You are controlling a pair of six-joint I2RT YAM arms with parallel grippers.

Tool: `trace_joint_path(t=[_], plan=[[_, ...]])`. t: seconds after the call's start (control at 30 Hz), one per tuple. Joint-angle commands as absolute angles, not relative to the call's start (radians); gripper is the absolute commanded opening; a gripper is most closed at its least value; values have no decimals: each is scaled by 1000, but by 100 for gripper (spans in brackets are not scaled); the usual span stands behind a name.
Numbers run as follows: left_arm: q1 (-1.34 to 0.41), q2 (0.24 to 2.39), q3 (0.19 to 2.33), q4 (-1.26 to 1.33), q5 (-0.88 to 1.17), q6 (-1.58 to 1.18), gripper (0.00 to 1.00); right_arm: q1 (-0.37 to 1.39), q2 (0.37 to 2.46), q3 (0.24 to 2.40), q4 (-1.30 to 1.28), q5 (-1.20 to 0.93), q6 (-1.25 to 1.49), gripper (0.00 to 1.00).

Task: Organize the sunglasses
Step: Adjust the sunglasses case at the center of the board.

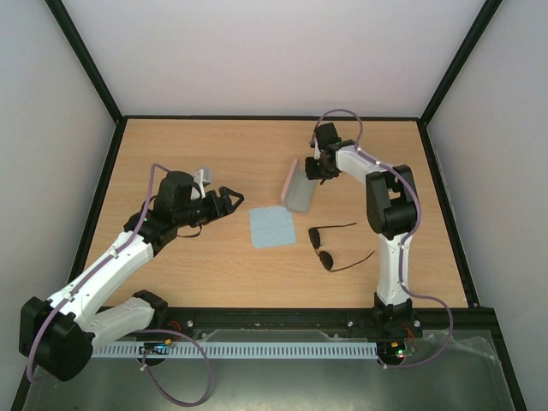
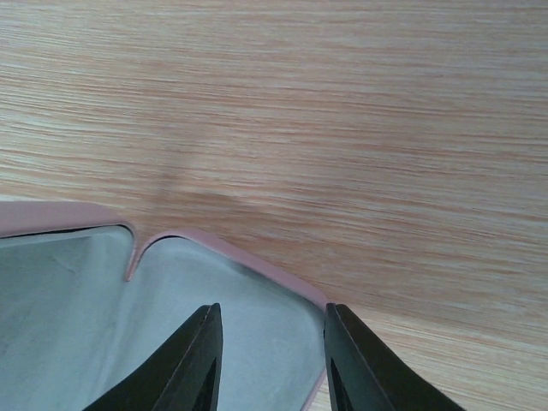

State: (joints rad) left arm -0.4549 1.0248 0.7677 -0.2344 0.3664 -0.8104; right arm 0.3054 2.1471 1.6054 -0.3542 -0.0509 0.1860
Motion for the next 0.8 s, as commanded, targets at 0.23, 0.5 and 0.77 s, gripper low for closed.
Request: trace_joint_path(t=[0.23, 0.5, 0.77], plan=[[-449, 1036, 810, -264, 375, -793, 83, 305, 2212, 1629, -401, 9, 156, 28], [-449, 1039, 818, -270, 374, -790, 84, 305, 2203, 1588, -389, 36, 152, 23], [-449, 1037, 822, -273, 374, -789, 83, 289, 2147, 1469, -372, 74, 205, 20]])
